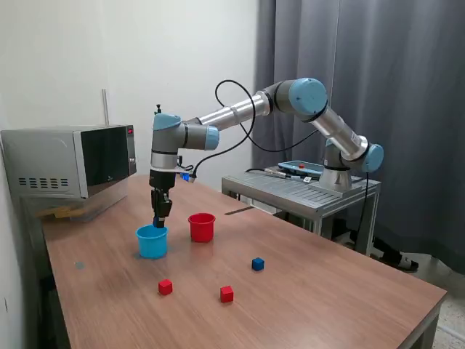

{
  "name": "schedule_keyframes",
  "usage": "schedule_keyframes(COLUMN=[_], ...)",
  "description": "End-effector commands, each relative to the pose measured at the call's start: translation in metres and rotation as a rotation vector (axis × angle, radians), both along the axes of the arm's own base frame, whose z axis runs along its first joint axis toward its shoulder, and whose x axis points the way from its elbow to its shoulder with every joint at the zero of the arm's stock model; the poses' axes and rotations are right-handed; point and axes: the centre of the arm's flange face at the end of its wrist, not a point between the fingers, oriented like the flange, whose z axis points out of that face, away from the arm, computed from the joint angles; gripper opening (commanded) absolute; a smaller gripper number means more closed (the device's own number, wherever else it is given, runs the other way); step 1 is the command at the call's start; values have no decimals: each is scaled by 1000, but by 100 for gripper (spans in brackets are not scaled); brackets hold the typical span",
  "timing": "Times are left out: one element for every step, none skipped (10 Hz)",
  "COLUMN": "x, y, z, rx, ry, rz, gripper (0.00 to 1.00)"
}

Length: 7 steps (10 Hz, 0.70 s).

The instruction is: Place red objects in the red bin, and blue objects in the blue bin.

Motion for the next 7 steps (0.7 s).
schedule_keyframes(x=[0, -1, -1, 0, 1, 1, 2], y=[0, 0, -1, -2, -2, -2, -5], z=[-1, -1, -1, -2, -6, -7, -5], rx=[-1, -4, -14, -17, -19, -19, -19], ry=[5, 7, 8, 5, -2, -5, -5], rz=[-2, -2, -2, -2, -3, -7, -5], gripper=[100, 100, 100, 100, 100, 100, 100])
